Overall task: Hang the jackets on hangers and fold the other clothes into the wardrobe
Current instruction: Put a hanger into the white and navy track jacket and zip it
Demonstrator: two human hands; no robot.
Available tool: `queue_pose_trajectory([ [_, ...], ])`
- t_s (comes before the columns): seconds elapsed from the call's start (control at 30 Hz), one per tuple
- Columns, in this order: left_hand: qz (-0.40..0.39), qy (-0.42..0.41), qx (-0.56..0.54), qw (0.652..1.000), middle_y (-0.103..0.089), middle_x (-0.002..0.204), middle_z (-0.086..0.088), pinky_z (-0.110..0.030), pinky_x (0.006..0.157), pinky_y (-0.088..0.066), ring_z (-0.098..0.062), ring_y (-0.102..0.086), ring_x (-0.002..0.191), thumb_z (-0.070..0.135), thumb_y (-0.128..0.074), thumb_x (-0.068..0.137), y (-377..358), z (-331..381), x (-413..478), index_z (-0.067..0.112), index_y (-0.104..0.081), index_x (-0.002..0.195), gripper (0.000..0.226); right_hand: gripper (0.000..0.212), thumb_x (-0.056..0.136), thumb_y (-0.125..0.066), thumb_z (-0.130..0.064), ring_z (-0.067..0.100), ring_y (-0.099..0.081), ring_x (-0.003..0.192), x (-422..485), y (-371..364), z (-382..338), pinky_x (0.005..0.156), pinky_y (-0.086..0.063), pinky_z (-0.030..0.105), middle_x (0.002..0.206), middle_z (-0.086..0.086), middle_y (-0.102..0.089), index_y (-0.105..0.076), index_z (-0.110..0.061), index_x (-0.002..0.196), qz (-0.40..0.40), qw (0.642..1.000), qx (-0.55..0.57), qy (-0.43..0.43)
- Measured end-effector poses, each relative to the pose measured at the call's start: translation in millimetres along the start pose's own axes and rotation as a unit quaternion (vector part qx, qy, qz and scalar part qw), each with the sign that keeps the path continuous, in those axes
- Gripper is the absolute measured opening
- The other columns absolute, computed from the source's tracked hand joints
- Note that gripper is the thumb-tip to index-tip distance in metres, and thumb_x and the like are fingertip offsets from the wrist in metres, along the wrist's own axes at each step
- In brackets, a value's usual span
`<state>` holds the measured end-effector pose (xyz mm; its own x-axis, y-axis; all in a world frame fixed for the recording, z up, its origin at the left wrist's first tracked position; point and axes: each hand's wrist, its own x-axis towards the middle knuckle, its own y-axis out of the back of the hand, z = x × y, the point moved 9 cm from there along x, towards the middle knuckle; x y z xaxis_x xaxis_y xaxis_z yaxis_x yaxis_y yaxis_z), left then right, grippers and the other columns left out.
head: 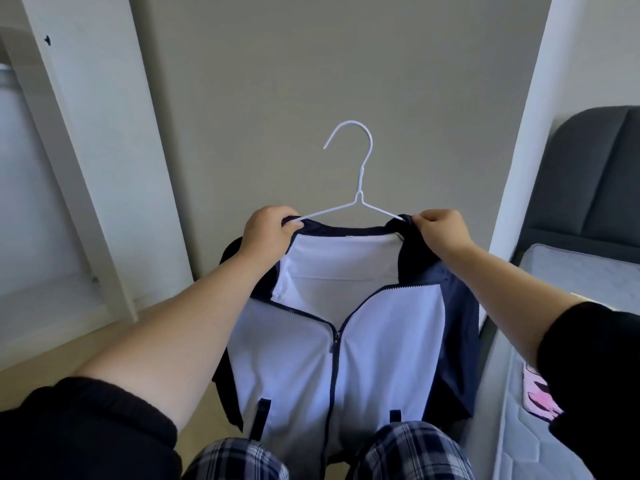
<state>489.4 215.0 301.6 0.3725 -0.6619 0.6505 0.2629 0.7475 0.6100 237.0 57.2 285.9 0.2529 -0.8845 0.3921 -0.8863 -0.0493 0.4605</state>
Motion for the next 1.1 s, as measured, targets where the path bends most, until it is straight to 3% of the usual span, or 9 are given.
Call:
queue_pose_trajectory([
  [0.1,0.042,0.026,0.122,0.991,-0.055,0.115,-0.007,-0.036,0.089,-0.041,-0.029,-0.047,0.111,0.022,-0.073,0.081,-1,-12,-12,0.013,-0.061,0.114,0.037,0.037,0.091,-0.055,-0.011,0.017,-0.034,0.053,-10,-8,25,0.05,-0.03,0.027,0.053,0.005,-0.036,-0.046,-0.01,0.055,0.024,0.996,0.038,-0.078],
  [0.2,0.044,0.105,0.192,0.975,-0.053,0.113,-0.009,-0.04,0.082,-0.045,-0.031,-0.049,0.107,0.031,-0.071,0.078,-5,-34,-29,0.01,-0.053,0.108,0.041,0.022,0.091,-0.057,-0.012,0.023,-0.05,0.067,-19,-11,39,0.065,-0.042,0.026,0.059,0.005,-0.052,-0.063,-0.007,0.071,0.037,0.991,0.067,-0.113],
  [0.3,-0.05,0.199,0.211,0.956,-0.059,0.102,-0.007,-0.034,0.071,-0.045,-0.03,-0.055,0.093,0.039,-0.059,0.086,-24,-60,-46,0.01,-0.054,0.098,0.033,0.018,0.09,-0.058,-0.012,0.025,-0.054,0.075,-20,-14,47,0.075,-0.049,0.035,0.071,0.012,-0.058,-0.068,0.002,0.084,0.036,0.988,0.068,-0.131],
  [0.53,-0.048,0.263,0.05,0.962,-0.067,0.073,-0.013,-0.035,0.068,-0.054,-0.032,-0.065,0.073,0.023,-0.05,0.089,-31,-68,-41,-0.002,-0.06,0.078,0.029,0.024,0.087,-0.067,-0.03,0.018,-0.053,0.072,-27,-37,42,0.072,-0.043,0.027,0.076,0.006,-0.061,-0.072,-0.006,0.087,-0.091,0.992,0.034,-0.082],
  [0.73,0.052,0.22,-0.083,0.971,-0.066,0.073,-0.023,-0.036,0.066,-0.052,-0.035,-0.065,0.07,0.023,-0.055,0.083,-20,-11,-20,-0.004,-0.055,0.065,0.032,0.005,0.086,-0.067,-0.015,0.016,-0.056,0.071,-23,-22,23,0.069,-0.043,0.024,0.075,0.005,-0.063,-0.071,-0.015,0.084,-0.007,0.998,0.06,-0.028],
  [0.87,-0.153,0.257,0.06,0.952,-0.068,0.084,-0.013,-0.031,0.07,-0.05,-0.033,-0.067,0.082,0.028,-0.05,0.09,-76,-29,-69,0.0,-0.064,0.093,0.032,0.007,0.082,-0.072,-0.022,0.02,-0.065,0.079,-22,-22,29,0.08,-0.052,0.03,0.076,-0.003,-0.069,-0.071,-0.029,0.08,0.026,0.996,0.071,-0.053],
  [0.93,-0.152,0.209,0.121,0.958,-0.063,0.08,-0.008,-0.032,0.064,-0.045,-0.031,-0.063,0.081,0.036,-0.045,0.094,-75,-31,-76,0.004,-0.059,0.082,0.036,0.007,0.08,-0.073,-0.024,0.022,-0.066,0.083,-25,-24,34,0.082,-0.053,0.032,0.078,-0.002,-0.071,-0.072,-0.03,0.078,0.021,0.997,0.06,-0.054],
  [1.03,0.048,-0.007,0.145,0.988,-0.056,0.082,-0.009,-0.035,0.061,-0.04,-0.033,-0.055,0.08,0.043,-0.041,0.091,-32,5,-63,0.008,-0.056,0.073,0.042,0.009,0.08,-0.073,-0.018,0.019,-0.064,0.078,-30,-24,36,0.075,-0.05,0.027,0.074,-0.002,-0.068,-0.071,-0.026,0.076,0.007,0.997,0.065,-0.047],
  [1.1,0.047,-0.068,0.117,0.99,-0.058,0.105,-0.009,-0.04,0.079,-0.044,-0.032,-0.053,0.098,0.04,-0.046,0.091,-25,8,-55,0.01,-0.061,0.099,0.034,0.008,0.08,-0.072,-0.014,0.018,-0.062,0.075,-32,-22,30,0.072,-0.048,0.025,0.073,0.0,-0.067,-0.071,-0.021,0.076,0.004,0.997,0.073,-0.035],
])
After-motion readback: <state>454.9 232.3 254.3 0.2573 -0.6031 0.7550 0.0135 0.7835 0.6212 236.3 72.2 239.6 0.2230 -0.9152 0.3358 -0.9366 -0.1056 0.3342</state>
